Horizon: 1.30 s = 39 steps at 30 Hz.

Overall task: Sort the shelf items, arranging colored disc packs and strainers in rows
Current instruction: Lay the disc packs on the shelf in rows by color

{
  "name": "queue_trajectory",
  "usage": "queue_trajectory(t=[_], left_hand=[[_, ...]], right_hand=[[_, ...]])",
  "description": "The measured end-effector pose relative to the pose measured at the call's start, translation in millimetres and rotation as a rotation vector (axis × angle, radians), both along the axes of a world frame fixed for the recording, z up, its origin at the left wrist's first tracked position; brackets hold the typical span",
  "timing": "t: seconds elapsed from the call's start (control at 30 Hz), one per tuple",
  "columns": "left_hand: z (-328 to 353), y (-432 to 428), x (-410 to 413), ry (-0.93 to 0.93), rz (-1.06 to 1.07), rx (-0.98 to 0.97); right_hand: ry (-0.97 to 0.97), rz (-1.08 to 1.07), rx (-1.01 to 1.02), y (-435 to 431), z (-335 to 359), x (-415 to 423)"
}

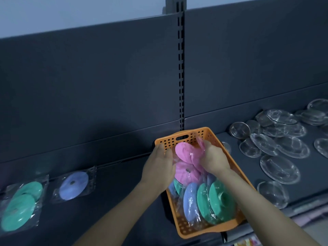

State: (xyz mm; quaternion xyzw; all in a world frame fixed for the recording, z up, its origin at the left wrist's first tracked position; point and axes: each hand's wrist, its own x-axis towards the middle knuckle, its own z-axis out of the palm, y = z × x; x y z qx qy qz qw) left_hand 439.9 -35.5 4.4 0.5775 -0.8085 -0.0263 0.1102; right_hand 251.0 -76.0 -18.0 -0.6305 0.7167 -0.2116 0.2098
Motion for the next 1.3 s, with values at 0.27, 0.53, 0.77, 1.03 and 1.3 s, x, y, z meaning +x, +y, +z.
queue_trajectory(t=[0.27,0.53,0.77,1.03,1.3], left_hand=[[0,-56,-33,-0.345,-0.166,0.194],[-13,-85,-37,-0.501,-0.386,0.233],[-14,-78,-22,-0.275,-0.225,0.24],[-13,-85,-57,0.231,0.28,0.6],[-8,-91,-78,0.283,0.249,0.511]], right_hand=[[-0.417,-0.109,-0.232,5,13,-23],[-0.638,-0.125,-0.41,13,33,-24],[-0.802,-0.198,-0.515,16,54,-8],[-0.808,-0.402,-0.453,28,43,-14],[-0.783,-0.543,-0.433,40,26,-32]])
